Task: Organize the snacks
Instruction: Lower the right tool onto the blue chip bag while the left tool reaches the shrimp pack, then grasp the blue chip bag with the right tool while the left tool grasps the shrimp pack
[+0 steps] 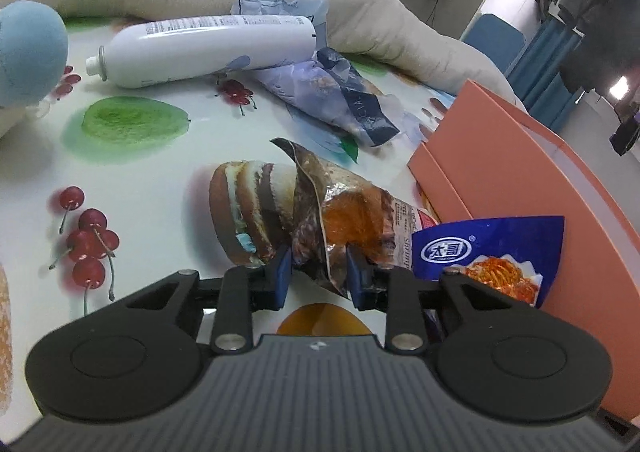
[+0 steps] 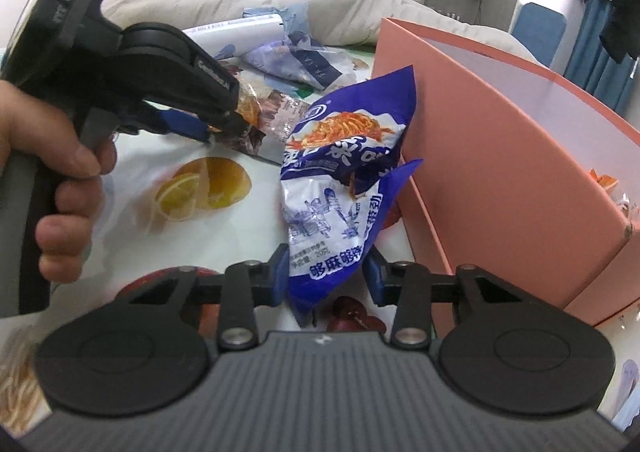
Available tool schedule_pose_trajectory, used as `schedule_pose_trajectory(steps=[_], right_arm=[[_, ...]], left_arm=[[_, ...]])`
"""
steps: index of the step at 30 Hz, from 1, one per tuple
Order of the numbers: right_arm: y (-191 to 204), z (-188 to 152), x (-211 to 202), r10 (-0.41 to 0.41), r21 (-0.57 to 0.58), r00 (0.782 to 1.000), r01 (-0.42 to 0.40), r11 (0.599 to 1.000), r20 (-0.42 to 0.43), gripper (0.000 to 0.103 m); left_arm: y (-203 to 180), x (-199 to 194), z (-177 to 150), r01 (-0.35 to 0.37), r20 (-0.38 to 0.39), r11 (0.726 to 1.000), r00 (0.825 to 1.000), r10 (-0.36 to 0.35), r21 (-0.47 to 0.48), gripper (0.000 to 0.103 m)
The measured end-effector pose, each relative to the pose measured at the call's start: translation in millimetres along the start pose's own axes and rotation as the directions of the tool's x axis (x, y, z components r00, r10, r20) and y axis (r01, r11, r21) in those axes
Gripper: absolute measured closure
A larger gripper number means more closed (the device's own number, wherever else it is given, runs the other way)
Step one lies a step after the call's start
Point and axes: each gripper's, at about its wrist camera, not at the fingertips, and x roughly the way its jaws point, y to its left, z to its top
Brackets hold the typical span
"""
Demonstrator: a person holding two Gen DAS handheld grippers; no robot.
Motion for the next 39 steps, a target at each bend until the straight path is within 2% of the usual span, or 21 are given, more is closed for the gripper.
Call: schedule_pose_trajectory(steps=[8, 18, 23, 29, 31, 32, 34, 39], right_arm=[[-5, 2, -8, 0.024, -0.003, 1.000, -0.024, 1.000, -0.018, 0.063], [-10, -11, -47, 0.102, 0.008, 0.994, -0.101, 0.995, -0.026, 0.064], [-15, -21, -68, 0.153, 0.000, 0.988, -0.154, 0.988, -0.031, 0.065], [-21, -34, -86, 0.197, -0.018, 0.978, -0.199, 0.980, -0.063, 0.065], [-24, -36, -93, 0.223, -0.016, 0.972, -0.225, 0.974, -0.072, 0.064], [-27, -38, -96, 0.245, -0.007, 0.966, -0.247, 0.969, -0.079, 0.064], [-31, -41, -102, 0.265, 0.001, 0.960, -0.266, 0.964, -0.087, 0.063], [-34, -50, -115, 0.291, -0.010, 0.951, -0.293, 0.956, -0.108, 0.062]], left_arm=[[6, -24, -12, -0.039, 0.024, 0.997, 0.999, 0.040, -0.066, 0.071], [16, -99, -54, -0.135, 0.048, 0.974, 0.988, 0.146, -0.181, 0.072], [20, -147, -86, -0.233, 0.076, 0.925, 0.961, 0.266, -0.301, 0.072], [20, -199, -123, -0.298, 0.077, 0.859, 0.930, 0.360, -0.415, 0.072], [19, -215, -135, -0.288, 0.077, 0.842, 0.930, 0.360, -0.456, 0.072], [17, -224, -142, -0.297, 0.077, 0.826, 0.923, 0.377, -0.480, 0.072], [7, -237, -152, -0.333, 0.077, 0.812, 0.906, 0.417, -0.479, 0.072], [-11, -257, -173, -0.349, 0.052, 0.783, 0.899, 0.435, -0.515, 0.072]])
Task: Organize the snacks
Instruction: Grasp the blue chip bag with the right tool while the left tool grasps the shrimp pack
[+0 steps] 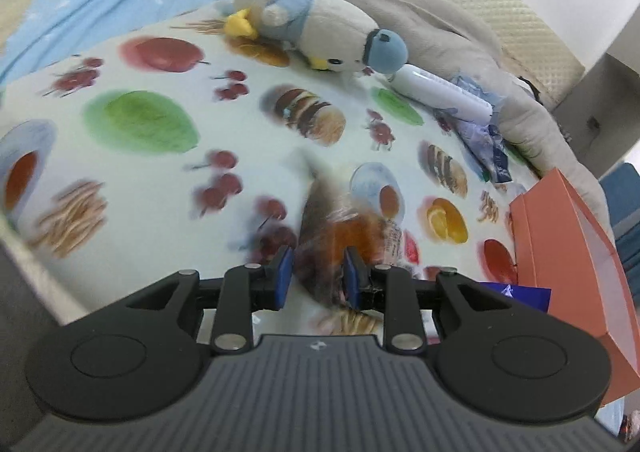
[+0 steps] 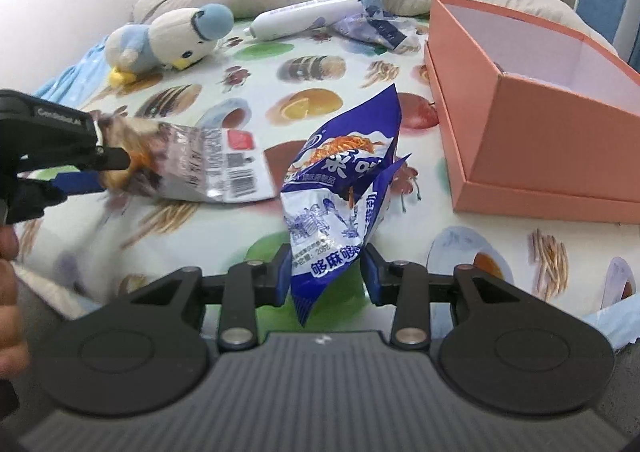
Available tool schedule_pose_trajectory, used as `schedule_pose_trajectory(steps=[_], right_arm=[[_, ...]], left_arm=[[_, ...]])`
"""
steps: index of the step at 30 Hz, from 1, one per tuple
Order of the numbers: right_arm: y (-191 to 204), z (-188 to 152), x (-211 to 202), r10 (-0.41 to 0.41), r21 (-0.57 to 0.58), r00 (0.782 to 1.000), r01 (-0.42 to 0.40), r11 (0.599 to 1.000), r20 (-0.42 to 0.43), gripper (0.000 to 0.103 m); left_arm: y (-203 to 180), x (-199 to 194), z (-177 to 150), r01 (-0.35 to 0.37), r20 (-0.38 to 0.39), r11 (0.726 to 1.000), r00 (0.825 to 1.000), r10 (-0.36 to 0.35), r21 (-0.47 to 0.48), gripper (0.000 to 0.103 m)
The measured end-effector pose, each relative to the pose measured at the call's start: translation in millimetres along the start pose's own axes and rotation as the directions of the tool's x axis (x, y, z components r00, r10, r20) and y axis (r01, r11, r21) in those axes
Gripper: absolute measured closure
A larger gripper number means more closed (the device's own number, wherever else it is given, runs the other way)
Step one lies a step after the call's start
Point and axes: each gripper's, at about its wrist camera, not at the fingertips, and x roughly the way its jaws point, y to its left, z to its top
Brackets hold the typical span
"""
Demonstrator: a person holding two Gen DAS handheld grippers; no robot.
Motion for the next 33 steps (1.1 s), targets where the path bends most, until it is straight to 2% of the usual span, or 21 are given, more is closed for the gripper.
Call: schedule_pose_trajectory(steps=[2, 5, 6, 7, 11, 14, 17, 20, 21, 23, 26, 27, 28, 30, 33], right_arm=[[0, -2, -3, 0.004, -0.012, 1.000, -0.004, 1.000, -0.008, 0.060], [-2, -3, -6, -0.010, -0.024, 1.000, 0.009, 1.000, -0.014, 0.034], [-3, -3, -8, -0.026, -0.027, 1.000, 0.026, 0.999, -0.008, 0.025], [-4, -4, -10, -0.034, -0.032, 0.999, 0.034, 0.999, 0.004, 0.024], [-8, -3, -17, -0.034, -0.057, 0.999, 0.036, 0.998, 0.035, 0.024], [-6, 2, -22, -0.048, -0.083, 0.996, 0.054, 0.995, 0.077, 0.024], [-2, 8, -24, -0.030, -0.117, 0.995, 0.041, 0.992, 0.097, 0.024], [3, 11, -18, -0.032, -0.125, 0.996, 0.042, 0.991, 0.079, 0.024], [4, 13, -14, -0.040, -0.128, 0.997, 0.049, 0.991, 0.068, 0.024], [7, 15, -8, -0.041, -0.129, 0.998, 0.046, 0.991, 0.044, 0.024], [6, 16, 2, -0.032, -0.094, 0.999, 0.031, 0.995, -0.004, 0.023], [5, 16, 4, -0.028, -0.083, 1.000, 0.027, 0.996, -0.013, 0.021], [4, 14, 7, -0.025, -0.070, 0.999, 0.024, 0.997, -0.023, 0.021], [2, 14, 11, -0.008, -0.045, 0.999, 0.006, 0.999, -0.039, 0.021], [-2, 14, 16, 0.010, -0.023, 0.999, -0.011, 1.000, -0.048, 0.021]], left_arm=[[-2, -3, -5, 0.012, -0.039, 1.000, 0.999, -0.012, 0.015, 0.071], [3, -5, -9, 0.022, -0.128, 1.000, 0.992, -0.019, 0.021, 0.056], [4, -7, -9, 0.029, -0.140, 0.999, 0.990, -0.024, 0.034, 0.045], [5, -10, -9, 0.032, -0.145, 0.998, 0.989, -0.024, 0.055, 0.039], [4, -21, 3, 0.054, -0.149, 0.984, 0.988, -0.029, 0.168, 0.031], [-7, -20, 17, 0.098, -0.186, 0.941, 0.982, -0.038, 0.323, 0.025], [-22, -20, 26, 0.148, -0.186, 0.859, 0.980, -0.063, 0.489, 0.020], [-35, -13, 32, 0.202, -0.213, 0.756, 0.973, -0.085, 0.622, 0.017], [-40, -12, 34, 0.215, -0.211, 0.714, 0.973, -0.096, 0.666, 0.013], [-48, -10, 34, 0.215, -0.192, 0.620, 0.976, -0.105, 0.754, 0.007], [-58, -4, 31, 0.234, -0.202, 0.435, 0.972, -0.119, 0.870, 0.004], [-60, 1, 30, 0.243, -0.215, 0.389, 0.970, -0.115, 0.889, 0.004], [-61, 6, 30, 0.251, -0.227, 0.352, 0.968, -0.106, 0.902, 0.004], [-64, 15, 28, 0.265, -0.246, 0.296, 0.964, -0.100, 0.918, 0.004], [-68, 31, 22, 0.292, -0.280, 0.239, 0.957, -0.080, 0.926, 0.004]])
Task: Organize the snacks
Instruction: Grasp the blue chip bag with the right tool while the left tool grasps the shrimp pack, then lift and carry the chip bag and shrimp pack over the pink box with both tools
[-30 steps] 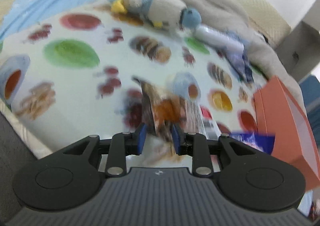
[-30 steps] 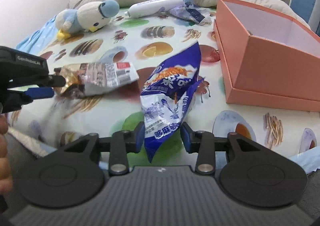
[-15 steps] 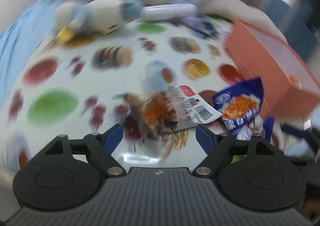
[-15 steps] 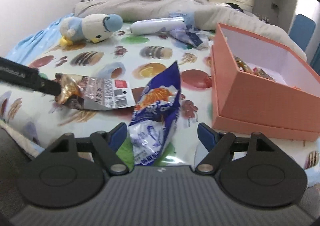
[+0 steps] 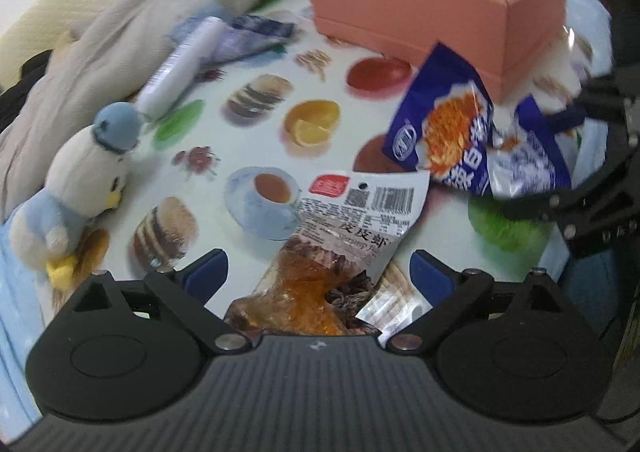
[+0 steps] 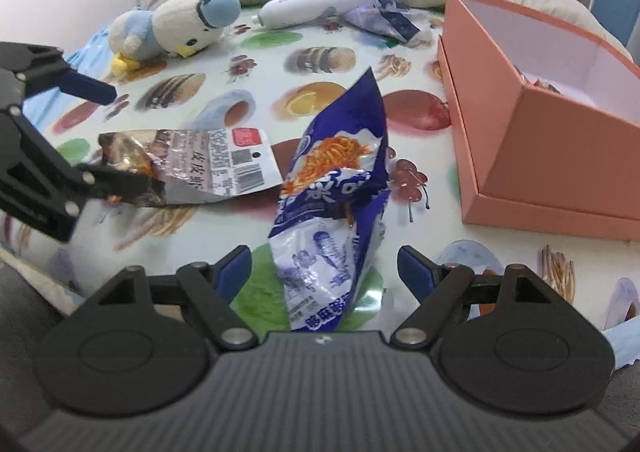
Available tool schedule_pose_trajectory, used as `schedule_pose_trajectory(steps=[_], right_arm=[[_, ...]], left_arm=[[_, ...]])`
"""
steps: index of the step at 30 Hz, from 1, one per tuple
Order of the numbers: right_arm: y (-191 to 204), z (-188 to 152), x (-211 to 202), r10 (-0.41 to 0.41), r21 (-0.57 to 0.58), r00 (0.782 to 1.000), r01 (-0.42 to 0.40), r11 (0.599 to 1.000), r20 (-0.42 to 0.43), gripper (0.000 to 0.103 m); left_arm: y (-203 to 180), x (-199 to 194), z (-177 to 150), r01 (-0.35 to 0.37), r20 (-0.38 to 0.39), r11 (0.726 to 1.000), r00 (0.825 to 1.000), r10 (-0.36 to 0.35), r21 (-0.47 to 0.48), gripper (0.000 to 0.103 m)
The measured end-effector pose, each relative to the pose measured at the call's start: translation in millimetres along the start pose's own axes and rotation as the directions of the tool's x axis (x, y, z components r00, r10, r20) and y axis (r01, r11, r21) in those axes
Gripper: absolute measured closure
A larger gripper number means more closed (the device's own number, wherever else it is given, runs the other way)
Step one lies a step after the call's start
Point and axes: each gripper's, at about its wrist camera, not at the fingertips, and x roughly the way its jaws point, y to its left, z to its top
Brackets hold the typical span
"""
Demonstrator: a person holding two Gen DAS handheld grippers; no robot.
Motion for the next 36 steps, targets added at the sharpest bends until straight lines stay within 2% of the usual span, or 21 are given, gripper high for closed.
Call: schedule_pose_trajectory(steps=[4, 8, 17, 24, 26, 29, 33, 36], right_arm=[[-3, 3, 6, 0.000, 0.010, 1.000, 0.000, 1.000, -0.013, 0.021], [-5, 5, 7, -0.005, 0.009, 1.000, 0.005, 1.000, -0.006, 0.021], [-5, 8, 16, 0.010, 0.032, 1.000, -0.009, 0.999, -0.020, 0.022], [-2, 11, 22, 0.007, 0.018, 1.000, -0.006, 1.000, -0.026, 0.022], [-2, 12, 23, -0.001, 0.013, 1.000, 0.001, 1.000, -0.026, 0.022], [-3, 13, 24, -0.009, 0.025, 0.999, 0.010, 1.000, -0.037, 0.023], [-5, 13, 24, 0.000, 0.056, 0.998, 0.003, 0.998, -0.058, 0.032], [-4, 11, 23, -0.007, 0.040, 0.998, 0.009, 0.999, -0.055, 0.033]], left_arm=[[-7, 20, 1, -0.003, -0.029, 0.997, 1.000, 0.005, 0.080, 0.004], [-7, 34, 1, -0.012, -0.062, 0.994, 0.998, 0.018, 0.109, 0.004], [1, 52, 3, -0.005, -0.123, 0.995, 0.992, 0.017, 0.095, 0.004], [-1, 55, 5, -0.008, -0.134, 0.997, 0.991, 0.018, 0.076, 0.006], [-2, 55, 5, -0.006, -0.137, 0.998, 0.990, 0.016, 0.070, 0.008], [0, 56, 7, 0.021, -0.146, 0.999, 0.989, -0.017, 0.024, 0.022], [3, 54, 6, 0.032, -0.154, 0.998, 0.987, -0.040, -0.055, 0.032], [3, 50, 5, 0.023, -0.148, 0.994, 0.988, -0.039, -0.108, 0.040]])
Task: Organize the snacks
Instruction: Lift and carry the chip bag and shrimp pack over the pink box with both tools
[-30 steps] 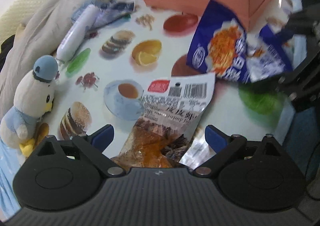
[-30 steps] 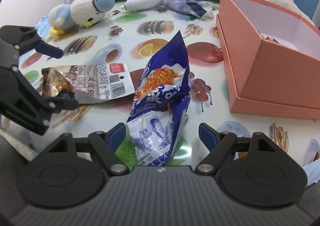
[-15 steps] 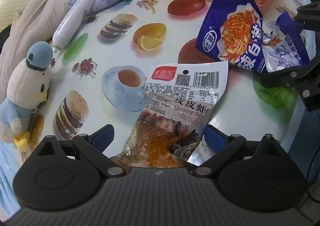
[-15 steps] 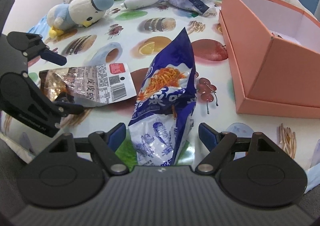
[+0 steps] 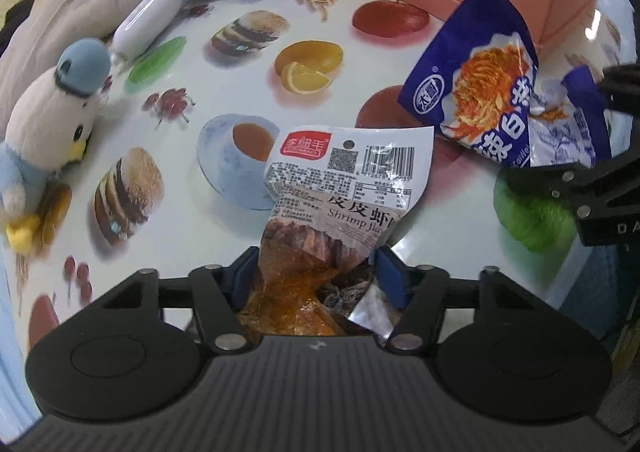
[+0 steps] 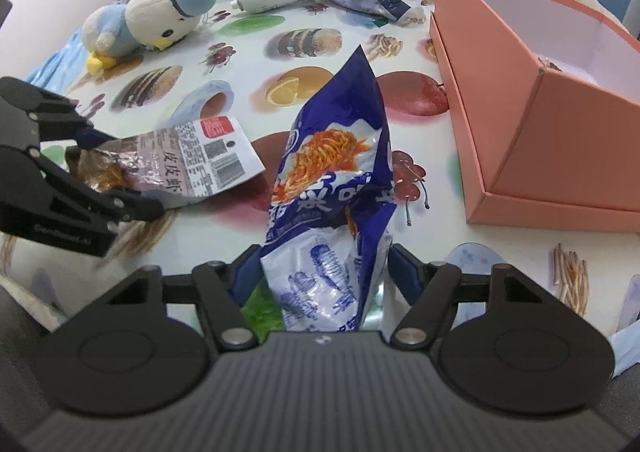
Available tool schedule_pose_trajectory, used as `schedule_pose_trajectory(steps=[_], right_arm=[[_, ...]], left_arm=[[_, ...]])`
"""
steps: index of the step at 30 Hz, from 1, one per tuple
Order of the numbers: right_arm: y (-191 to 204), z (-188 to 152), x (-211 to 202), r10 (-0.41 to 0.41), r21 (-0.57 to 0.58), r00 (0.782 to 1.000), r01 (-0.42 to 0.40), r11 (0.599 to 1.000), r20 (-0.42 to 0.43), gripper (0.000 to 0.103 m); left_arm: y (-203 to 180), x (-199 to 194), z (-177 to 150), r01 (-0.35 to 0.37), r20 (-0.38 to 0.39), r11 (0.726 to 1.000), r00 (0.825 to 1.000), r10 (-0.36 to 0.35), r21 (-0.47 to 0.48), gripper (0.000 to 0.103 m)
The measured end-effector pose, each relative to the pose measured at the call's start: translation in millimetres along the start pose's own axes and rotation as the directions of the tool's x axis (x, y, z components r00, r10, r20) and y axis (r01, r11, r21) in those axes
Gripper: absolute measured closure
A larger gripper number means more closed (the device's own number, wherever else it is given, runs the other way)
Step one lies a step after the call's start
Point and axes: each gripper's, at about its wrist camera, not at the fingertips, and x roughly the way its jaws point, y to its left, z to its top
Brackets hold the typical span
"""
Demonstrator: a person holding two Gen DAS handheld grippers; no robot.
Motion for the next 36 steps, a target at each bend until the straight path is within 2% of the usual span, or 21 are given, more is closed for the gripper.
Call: schedule_pose_trajectory(steps=[1, 5, 7, 8, 12, 16, 20, 28, 30, 36], right_arm=[[0, 0, -1, 0.000, 0.003, 1.000, 0.000, 1.000, 0.001, 0.035], [-4, 0, -6, -0.004, 0.010, 1.000, 0.004, 1.000, 0.015, 0.037], [-5, -1, -9, -0.010, 0.015, 1.000, 0.009, 1.000, 0.023, 0.045], [-6, -2, -11, -0.012, 0.018, 1.000, 0.012, 1.000, 0.025, 0.045], [-10, -3, -19, -0.001, 0.027, 0.999, 0.000, 1.000, 0.040, 0.046], [-13, -2, -31, 0.001, 0.023, 0.998, -0.003, 1.000, 0.066, 0.047], [-15, -2, -45, 0.018, 0.032, 0.996, -0.021, 0.999, 0.086, 0.047], [-24, 1, -80, 0.021, 0.049, 0.990, -0.028, 0.998, 0.141, 0.048], [-27, 2, -91, 0.017, 0.058, 0.987, -0.027, 0.998, 0.158, 0.048], [-35, 6, -121, 0.003, 0.081, 0.976, -0.021, 0.996, 0.217, 0.049]], left_arm=[[-1, -2, -1, -0.003, 0.005, 1.000, 1.000, 0.003, -0.016, 0.044], [-2, -10, -5, 0.005, 0.023, 0.992, 1.000, -0.003, -0.124, 0.049], [-3, -14, -8, 0.012, 0.033, 0.984, 0.999, -0.006, -0.177, 0.050], [-2, -16, -10, 0.016, 0.038, 0.977, 0.999, -0.008, -0.212, 0.050], [-5, -27, -18, 0.039, 0.065, 0.940, 0.998, -0.018, -0.338, 0.051], [-9, -40, -23, 0.038, 0.067, 0.882, 0.998, -0.007, -0.469, 0.051], [-19, -55, -22, 0.019, 0.071, 0.851, 0.997, 0.021, -0.525, 0.051], [-26, -89, -23, 0.074, 0.137, 0.744, 0.990, 0.023, -0.664, 0.051], [-31, -99, -21, 0.080, 0.152, 0.739, 0.988, 0.031, -0.669, 0.051], [-46, -131, -9, 0.103, 0.213, 0.751, 0.976, 0.052, -0.653, 0.051]])
